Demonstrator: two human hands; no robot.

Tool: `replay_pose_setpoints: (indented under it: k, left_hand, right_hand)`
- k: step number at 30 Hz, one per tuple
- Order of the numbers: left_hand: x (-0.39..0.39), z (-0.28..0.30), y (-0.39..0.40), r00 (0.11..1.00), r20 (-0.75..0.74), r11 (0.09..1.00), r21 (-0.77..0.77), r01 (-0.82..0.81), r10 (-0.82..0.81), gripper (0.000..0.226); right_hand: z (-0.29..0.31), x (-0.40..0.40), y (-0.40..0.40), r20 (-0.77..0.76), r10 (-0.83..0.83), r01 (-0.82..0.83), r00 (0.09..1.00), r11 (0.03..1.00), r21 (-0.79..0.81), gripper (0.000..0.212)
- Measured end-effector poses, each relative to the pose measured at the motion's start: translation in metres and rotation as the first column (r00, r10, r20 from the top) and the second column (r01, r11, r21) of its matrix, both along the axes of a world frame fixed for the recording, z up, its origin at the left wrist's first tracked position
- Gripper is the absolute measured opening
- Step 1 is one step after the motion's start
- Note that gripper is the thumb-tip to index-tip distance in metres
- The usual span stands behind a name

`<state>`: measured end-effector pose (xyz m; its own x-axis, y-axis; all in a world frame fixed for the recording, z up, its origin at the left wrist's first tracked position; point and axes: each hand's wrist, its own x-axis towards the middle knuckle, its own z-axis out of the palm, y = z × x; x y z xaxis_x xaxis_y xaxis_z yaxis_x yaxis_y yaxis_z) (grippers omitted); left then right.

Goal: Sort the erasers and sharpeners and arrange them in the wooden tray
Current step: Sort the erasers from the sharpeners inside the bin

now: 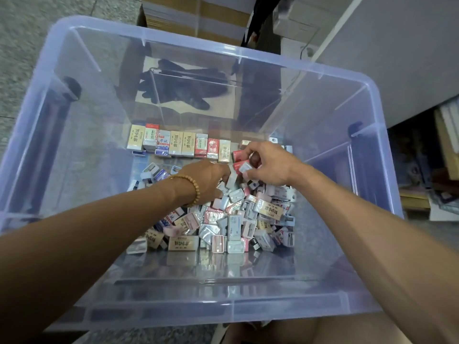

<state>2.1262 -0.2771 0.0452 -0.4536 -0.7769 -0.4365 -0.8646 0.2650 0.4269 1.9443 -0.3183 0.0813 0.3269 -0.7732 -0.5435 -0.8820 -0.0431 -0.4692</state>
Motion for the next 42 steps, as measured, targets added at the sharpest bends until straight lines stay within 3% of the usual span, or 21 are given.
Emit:
replay_pose_setpoints:
  k: [4,9,12,16,20,25,29,32,37,42]
  left_hand:
    - [-0.005,0.001,0.002,1.0,0.003,1.0,-0.01,0.023,-0.023,0.051]
    - [-0.001,-0.001,-0.001,1.0,-0.005,1.0,0.017,-0.017,0.017,0.036]
    - [0.002,0.0,0.002,0.998,-0.026,0.998,0.009,-0.059,0.059,0.033]
    - [0.005,0.006,0.004,0.981,-0.119,0.987,0.07,-0.144,0.152,0.037]
    - [0.016,0.022,-0.003,0.881,-0.242,0.908,0.217,-0.359,0.406,0.023]
    - [0.024,0.028,-0.019,0.747,-0.312,0.81,0.215,-0.546,0.587,0.024]
    - [0.013,0.021,-0.033,0.806,-0.304,0.857,0.086,-0.508,0.508,0.026]
    - [0.012,0.011,-0.037,0.887,-0.227,0.891,-0.126,-0.437,0.403,0.022]
    - [0.017,0.005,-0.027,0.949,-0.152,0.839,-0.444,-0.316,0.277,0.025]
    - [0.025,0.004,-0.025,0.985,-0.075,0.851,-0.496,-0.172,0.155,0.028]
  right_hand:
    - [0.005,0.002,-0.002,0.132,-0.231,0.224,0.964,0.972,0.067,0.021]
    - [0.005,0.003,-0.006,0.188,-0.4,0.386,0.897,0.916,0.107,0.017]
    - [0.001,0.005,-0.007,0.216,-0.514,0.493,0.83,0.857,0.146,0.028]
    - [-0.003,0.014,-0.01,0.289,-0.631,0.604,0.72,0.774,0.188,0.018]
    - [0.001,0.016,-0.011,0.227,-0.618,0.599,0.753,0.786,0.15,0.014]
    - [0.014,0.007,-0.016,0.044,-0.589,0.577,0.807,0.801,0.158,0.015]
    - [0.017,0.003,-0.016,0.012,-0.6,0.587,0.8,0.787,0.192,0.016]
    - [0.019,0.001,-0.013,-0.041,-0.584,0.578,0.811,0.788,0.211,0.014]
    - [0.02,0.01,-0.01,0.207,-0.66,0.626,0.722,0.751,0.21,0.01]
    - [-0.013,0.039,-0.011,0.146,-0.591,0.578,0.793,0.807,0.125,0.024]
